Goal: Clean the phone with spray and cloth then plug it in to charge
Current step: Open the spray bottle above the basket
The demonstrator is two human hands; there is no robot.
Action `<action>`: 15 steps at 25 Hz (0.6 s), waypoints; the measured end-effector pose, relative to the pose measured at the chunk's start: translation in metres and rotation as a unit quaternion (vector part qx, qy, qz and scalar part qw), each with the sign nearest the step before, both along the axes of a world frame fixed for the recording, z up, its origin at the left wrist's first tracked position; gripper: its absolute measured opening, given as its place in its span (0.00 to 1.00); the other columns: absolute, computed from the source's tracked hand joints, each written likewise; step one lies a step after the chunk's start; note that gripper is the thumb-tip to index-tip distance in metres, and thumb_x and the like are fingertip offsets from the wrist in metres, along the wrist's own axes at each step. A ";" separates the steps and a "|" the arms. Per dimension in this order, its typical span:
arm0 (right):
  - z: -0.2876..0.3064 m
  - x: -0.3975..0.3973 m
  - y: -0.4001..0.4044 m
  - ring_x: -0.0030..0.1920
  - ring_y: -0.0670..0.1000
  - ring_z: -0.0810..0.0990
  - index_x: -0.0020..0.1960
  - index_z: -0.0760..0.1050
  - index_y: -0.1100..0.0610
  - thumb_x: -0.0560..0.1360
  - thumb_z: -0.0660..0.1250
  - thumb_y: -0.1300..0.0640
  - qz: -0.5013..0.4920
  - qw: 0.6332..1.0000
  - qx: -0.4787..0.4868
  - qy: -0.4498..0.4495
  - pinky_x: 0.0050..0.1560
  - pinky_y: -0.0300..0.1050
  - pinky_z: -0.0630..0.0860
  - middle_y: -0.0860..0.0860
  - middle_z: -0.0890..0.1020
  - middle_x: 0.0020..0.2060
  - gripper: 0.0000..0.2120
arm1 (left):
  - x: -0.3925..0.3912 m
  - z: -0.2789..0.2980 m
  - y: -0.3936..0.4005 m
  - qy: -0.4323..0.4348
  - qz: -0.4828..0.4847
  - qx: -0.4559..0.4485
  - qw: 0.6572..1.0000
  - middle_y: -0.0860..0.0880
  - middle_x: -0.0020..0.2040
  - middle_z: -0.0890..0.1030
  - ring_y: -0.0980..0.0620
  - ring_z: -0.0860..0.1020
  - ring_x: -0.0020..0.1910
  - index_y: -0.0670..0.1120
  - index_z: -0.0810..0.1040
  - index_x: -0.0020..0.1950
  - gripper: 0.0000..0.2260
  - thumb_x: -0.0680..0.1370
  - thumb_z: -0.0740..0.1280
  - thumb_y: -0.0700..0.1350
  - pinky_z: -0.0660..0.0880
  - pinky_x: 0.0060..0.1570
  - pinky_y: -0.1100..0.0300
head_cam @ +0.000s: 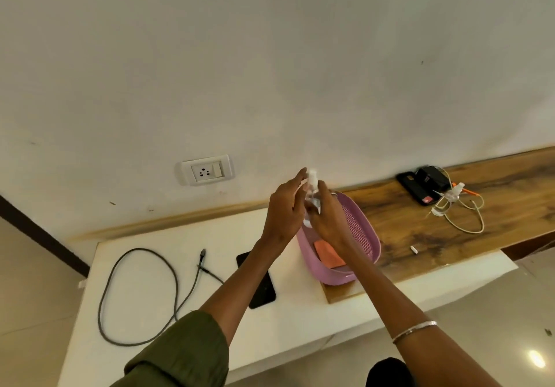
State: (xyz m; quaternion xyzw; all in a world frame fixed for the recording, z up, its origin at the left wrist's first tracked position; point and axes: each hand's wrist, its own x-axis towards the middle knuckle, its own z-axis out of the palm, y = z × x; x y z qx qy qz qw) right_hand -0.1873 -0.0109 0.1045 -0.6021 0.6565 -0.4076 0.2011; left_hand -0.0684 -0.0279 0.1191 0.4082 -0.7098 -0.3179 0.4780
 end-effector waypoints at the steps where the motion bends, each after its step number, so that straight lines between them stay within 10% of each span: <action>1: 0.009 0.012 0.006 0.49 0.56 0.83 0.65 0.67 0.59 0.75 0.66 0.65 0.033 0.999 -0.008 -0.015 0.43 0.53 0.82 0.57 0.82 0.53 0.19 | 0.005 0.012 0.004 0.016 -0.004 0.004 1.000 0.44 0.64 0.80 0.50 0.79 0.63 0.44 0.71 0.73 0.18 0.83 0.60 0.43 0.76 0.63 0.58; 7: 0.043 0.075 0.043 0.55 0.54 0.79 0.68 0.65 0.56 0.78 0.63 0.63 0.124 0.991 0.008 -0.059 0.59 0.53 0.76 0.53 0.79 0.56 0.19 | 0.078 0.066 0.027 0.113 -0.059 0.092 0.988 0.44 0.54 0.85 0.53 0.83 0.56 0.41 0.80 0.63 0.14 0.82 0.59 0.35 0.80 0.51 0.65; 12: 0.060 0.116 0.068 0.50 0.45 0.80 0.73 0.60 0.48 0.77 0.65 0.59 0.136 0.988 0.002 -0.076 0.50 0.36 0.75 0.45 0.80 0.52 0.27 | 0.121 0.087 0.050 0.120 -0.008 0.091 0.989 0.43 0.48 0.86 0.50 0.85 0.51 0.40 0.84 0.53 0.11 0.78 0.63 0.32 0.81 0.52 0.58; 15: 0.067 0.138 0.077 0.46 0.45 0.81 0.64 0.68 0.49 0.75 0.68 0.57 0.112 0.990 -0.031 -0.081 0.50 0.44 0.80 0.46 0.83 0.50 0.19 | 0.137 0.094 0.060 0.102 0.083 0.037 0.991 0.48 0.43 0.87 0.61 0.85 0.43 0.42 0.86 0.47 0.05 0.74 0.72 0.35 0.80 0.49 0.64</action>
